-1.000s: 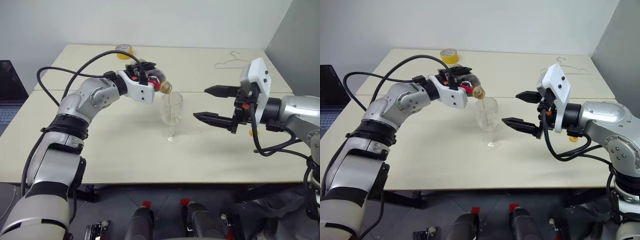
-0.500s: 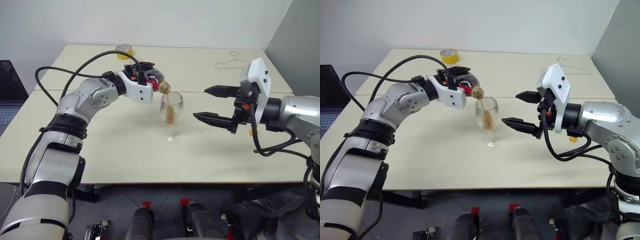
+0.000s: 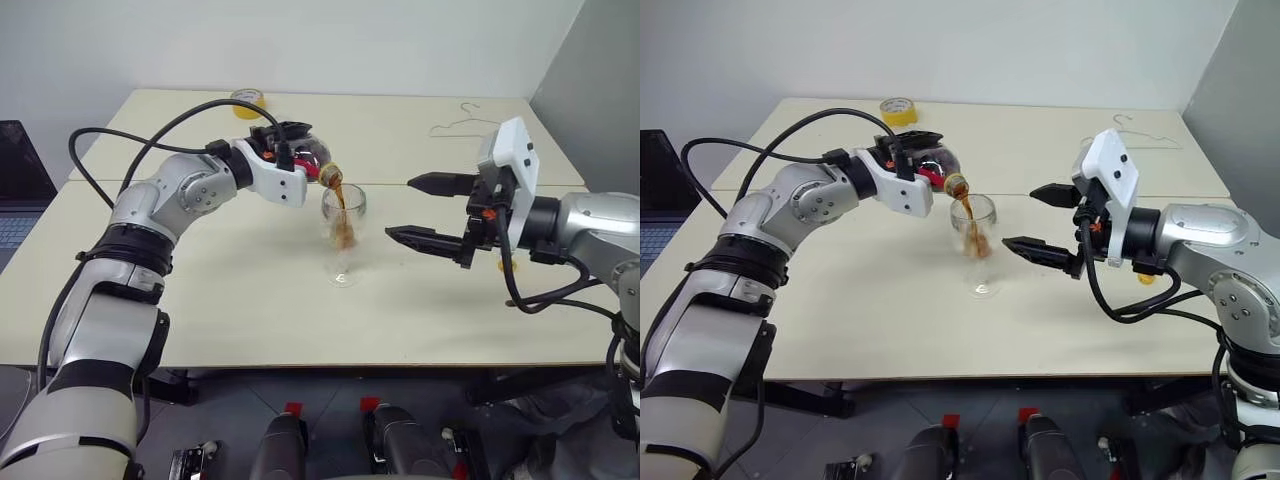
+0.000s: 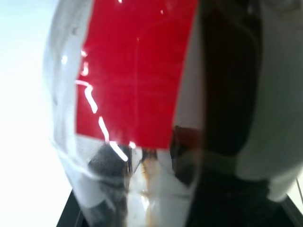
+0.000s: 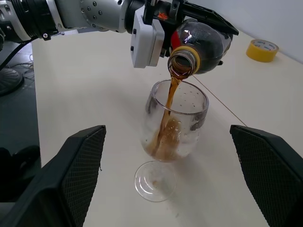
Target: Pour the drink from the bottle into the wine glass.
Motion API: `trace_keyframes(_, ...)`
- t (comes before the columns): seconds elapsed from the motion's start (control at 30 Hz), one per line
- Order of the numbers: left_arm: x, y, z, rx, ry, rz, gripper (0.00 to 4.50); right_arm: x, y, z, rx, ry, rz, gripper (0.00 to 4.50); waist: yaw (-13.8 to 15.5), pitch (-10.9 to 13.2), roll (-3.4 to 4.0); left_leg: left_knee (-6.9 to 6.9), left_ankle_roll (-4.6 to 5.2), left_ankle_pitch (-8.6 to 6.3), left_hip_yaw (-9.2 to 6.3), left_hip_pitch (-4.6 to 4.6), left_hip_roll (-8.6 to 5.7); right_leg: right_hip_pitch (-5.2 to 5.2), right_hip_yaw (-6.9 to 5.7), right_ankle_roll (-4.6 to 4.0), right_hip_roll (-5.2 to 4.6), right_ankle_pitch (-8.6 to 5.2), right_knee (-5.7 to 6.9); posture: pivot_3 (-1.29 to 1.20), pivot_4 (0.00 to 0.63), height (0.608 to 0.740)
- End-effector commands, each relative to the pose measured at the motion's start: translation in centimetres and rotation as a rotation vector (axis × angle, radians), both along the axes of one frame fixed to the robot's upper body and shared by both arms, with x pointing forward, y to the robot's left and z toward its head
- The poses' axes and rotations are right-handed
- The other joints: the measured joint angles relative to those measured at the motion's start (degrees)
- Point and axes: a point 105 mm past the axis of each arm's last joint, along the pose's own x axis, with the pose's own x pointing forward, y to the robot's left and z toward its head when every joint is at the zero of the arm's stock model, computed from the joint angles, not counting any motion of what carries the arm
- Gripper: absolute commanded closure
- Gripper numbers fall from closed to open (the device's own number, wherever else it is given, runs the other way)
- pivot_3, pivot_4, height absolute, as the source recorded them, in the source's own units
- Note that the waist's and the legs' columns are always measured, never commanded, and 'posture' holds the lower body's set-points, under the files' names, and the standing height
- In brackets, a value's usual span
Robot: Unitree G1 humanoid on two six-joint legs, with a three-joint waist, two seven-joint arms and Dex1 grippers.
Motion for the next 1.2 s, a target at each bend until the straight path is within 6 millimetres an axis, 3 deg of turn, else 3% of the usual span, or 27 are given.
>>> trace_keyframes(0.03,-0.34,-0.12,2.93,-0.025,-0.09,-0.016,2.18,-0.48,0.35,0.68,0.01,-0.041,0.021,0.0,0.0,0.0,0.0,0.0,0.0,0.0,0.0,0.0,0.0,0.0,0.0,0.0,0.0,0.0,0.0,0.0,0.15,0.74)
trace_keyframes(0.8,-0.1,0.13,3.08,-0.027,-0.097,-0.006,2.18,-0.24,0.45,0.58,0.009,-0.042,0.016,0.0,0.0,0.0,0.0,0.01,0.0,0.0,0.0,0.0,0.0,0.0,0.0,0.0,0.0,0.0,0.01,0.0,0.15,0.74)
trace_keyframes(1.2,0.5,0.51,3.13,-0.248,0.033,0.014,2.18,-0.2,0.35,0.45,0.003,-0.041,0.014,0.0,0.0,0.0,0.0,0.02,0.0,0.0,-0.01,-0.01,0.0,0.0,-0.01,0.0,0.0,0.01,0.02,0.0,0.15,0.74)
